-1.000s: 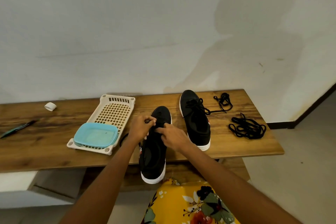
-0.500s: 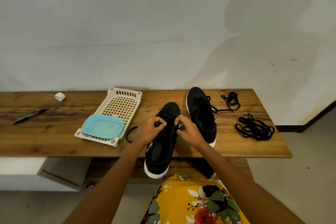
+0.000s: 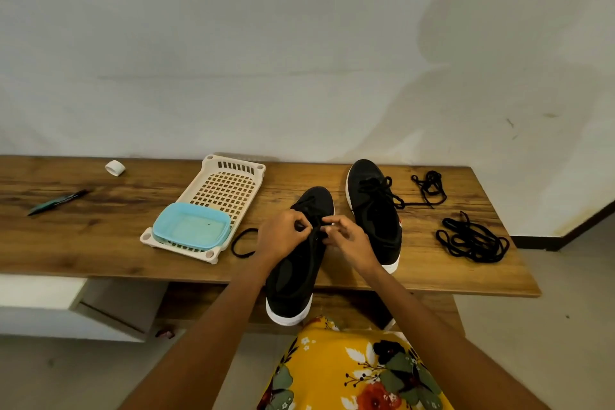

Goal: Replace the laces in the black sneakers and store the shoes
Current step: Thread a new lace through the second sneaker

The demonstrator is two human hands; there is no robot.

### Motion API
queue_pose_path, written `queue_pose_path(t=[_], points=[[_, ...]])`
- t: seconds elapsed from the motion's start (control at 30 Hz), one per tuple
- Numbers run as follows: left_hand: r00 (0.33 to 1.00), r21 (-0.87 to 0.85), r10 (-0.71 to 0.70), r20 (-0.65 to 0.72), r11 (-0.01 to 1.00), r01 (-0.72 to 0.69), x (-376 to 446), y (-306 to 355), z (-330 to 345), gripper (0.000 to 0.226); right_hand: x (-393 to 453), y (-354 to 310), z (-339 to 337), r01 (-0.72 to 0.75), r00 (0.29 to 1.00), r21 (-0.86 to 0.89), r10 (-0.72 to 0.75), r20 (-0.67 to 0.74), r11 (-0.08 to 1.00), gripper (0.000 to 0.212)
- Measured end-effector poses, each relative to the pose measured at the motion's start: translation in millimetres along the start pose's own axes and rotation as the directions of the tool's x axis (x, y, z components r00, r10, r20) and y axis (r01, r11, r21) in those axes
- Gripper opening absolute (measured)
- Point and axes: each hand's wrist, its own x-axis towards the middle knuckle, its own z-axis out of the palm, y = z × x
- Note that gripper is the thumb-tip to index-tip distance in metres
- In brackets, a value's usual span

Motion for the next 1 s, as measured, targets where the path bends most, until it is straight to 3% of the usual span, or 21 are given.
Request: queue_pose_path(t=[0.27,0.4,0.6,0.67,0.77,0.83,1.0], points=[[0.998,-0.091,-0.02,0.054,0.996,0.024,-0.9,-4.6,6.3,0.004,2.9,0.5,-1.8,-0.027,0.999,-0.039,0.028,0.026,0.999,0.023],[1.0,-0.055,-0.002,0.03,0.998,0.004,-1.7,-2.1,9.5,0.003,4.1,1.2,0.2,-0.047,0.999,-0.052,0.048,0.018,0.998,0.018],[0.997,-0.148,-0.081,-0.012,0.986,0.079,-2.3,-3.3,18.7,0.013,3.9,-0.8,-1.0,-0.045,0.999,-0.073,0.047,0.022,0.996,0.015],[0.998,-0.149,-0.047,-0.045,0.988,0.04,-2.0,-0.9,16.9,0.015,4.9,-3.6,2.2,-0.053,0.998,-0.113,0.051,-0.021,0.992,0.005],[0.994,-0.101,0.106,0.015,0.99,-0.104,0.9,-1.8,13.6,0.028,10.7,-14.2,5.1,-0.05,0.998,-0.247,0.037,-0.056,0.968,0.009],[0.995,-0.104,0.09,0.034,0.991,-0.086,6.2,-3.9,12.0,0.033,15.7,-31.5,2.9,-0.033,0.997,-0.194,0.018,-0.079,0.98,0.009],[0.998,-0.113,-0.043,0.05,0.992,0.048,11.0,2.4,6.7,0.02,34.3,-125.4,-24.8,0.13,0.979,0.173,-0.098,-0.18,0.976,0.011]])
